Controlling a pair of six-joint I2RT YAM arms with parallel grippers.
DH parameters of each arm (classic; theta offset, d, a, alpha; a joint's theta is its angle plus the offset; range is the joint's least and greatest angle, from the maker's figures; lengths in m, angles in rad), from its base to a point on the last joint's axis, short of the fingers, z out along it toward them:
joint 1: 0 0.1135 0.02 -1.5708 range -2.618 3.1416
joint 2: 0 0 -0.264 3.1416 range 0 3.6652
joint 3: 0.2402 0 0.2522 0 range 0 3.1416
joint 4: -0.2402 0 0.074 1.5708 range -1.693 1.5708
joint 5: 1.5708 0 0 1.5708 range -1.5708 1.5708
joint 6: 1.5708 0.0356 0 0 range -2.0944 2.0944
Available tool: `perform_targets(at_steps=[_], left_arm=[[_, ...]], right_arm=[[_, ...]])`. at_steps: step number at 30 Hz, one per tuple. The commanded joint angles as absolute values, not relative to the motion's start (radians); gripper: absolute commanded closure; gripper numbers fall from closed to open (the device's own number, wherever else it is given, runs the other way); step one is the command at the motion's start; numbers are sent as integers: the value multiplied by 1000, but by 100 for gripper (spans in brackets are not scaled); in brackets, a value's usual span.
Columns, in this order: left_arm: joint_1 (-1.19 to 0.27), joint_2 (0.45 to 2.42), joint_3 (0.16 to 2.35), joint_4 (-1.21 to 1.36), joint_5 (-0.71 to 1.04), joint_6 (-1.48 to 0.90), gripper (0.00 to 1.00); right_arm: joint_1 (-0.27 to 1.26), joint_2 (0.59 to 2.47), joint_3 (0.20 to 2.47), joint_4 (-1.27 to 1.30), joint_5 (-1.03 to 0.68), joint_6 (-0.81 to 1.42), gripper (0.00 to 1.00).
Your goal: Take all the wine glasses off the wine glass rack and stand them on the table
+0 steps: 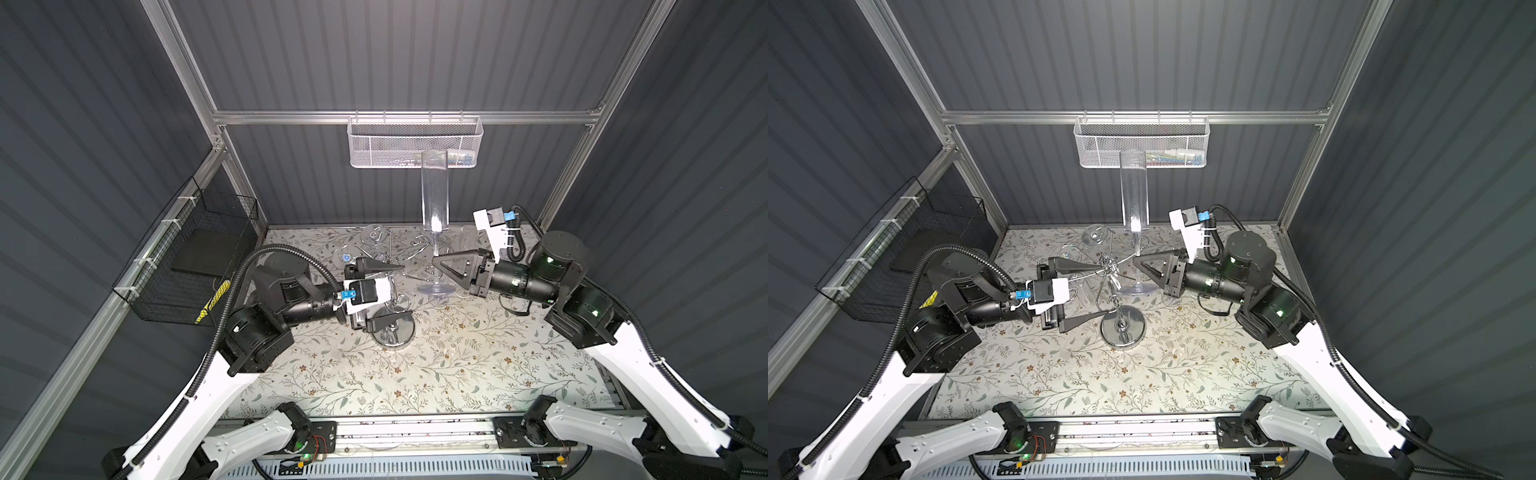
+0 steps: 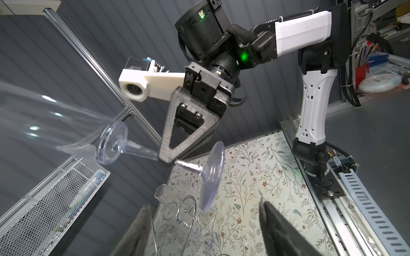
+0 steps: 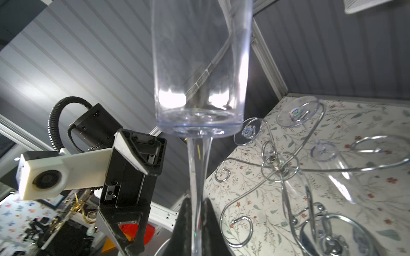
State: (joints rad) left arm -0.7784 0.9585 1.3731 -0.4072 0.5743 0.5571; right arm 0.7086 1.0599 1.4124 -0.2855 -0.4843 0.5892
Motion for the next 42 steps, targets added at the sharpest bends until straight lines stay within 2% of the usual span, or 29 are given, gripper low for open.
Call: perform_targets(at_steps=[1, 5, 10, 15, 25, 36, 42], left_arm=[[-783, 926, 1332, -280, 555, 385, 14], [-783, 911, 1286, -97, 532, 154, 1], [-782, 947, 1294, 55, 468, -116, 0], [-783, 1032, 1348, 101, 416, -331, 1], [-783, 1119, 1344, 215, 304, -550, 1], [-782, 1205, 1369, 305, 390, -689, 6], [-782, 1220, 1376, 299, 359, -692, 8]], right_arm=[[706, 1017, 1478, -415, -362, 393, 100], [707, 996, 1480, -492, -216, 231, 100], [712, 979, 1457, -537, -113, 95, 100], [746, 955, 1411, -526, -54, 7, 100], [812, 948, 1375, -508, -9, -65, 100], [864, 972, 1356, -503, -5, -60, 100], [883, 980, 1352, -503, 0, -54, 100]])
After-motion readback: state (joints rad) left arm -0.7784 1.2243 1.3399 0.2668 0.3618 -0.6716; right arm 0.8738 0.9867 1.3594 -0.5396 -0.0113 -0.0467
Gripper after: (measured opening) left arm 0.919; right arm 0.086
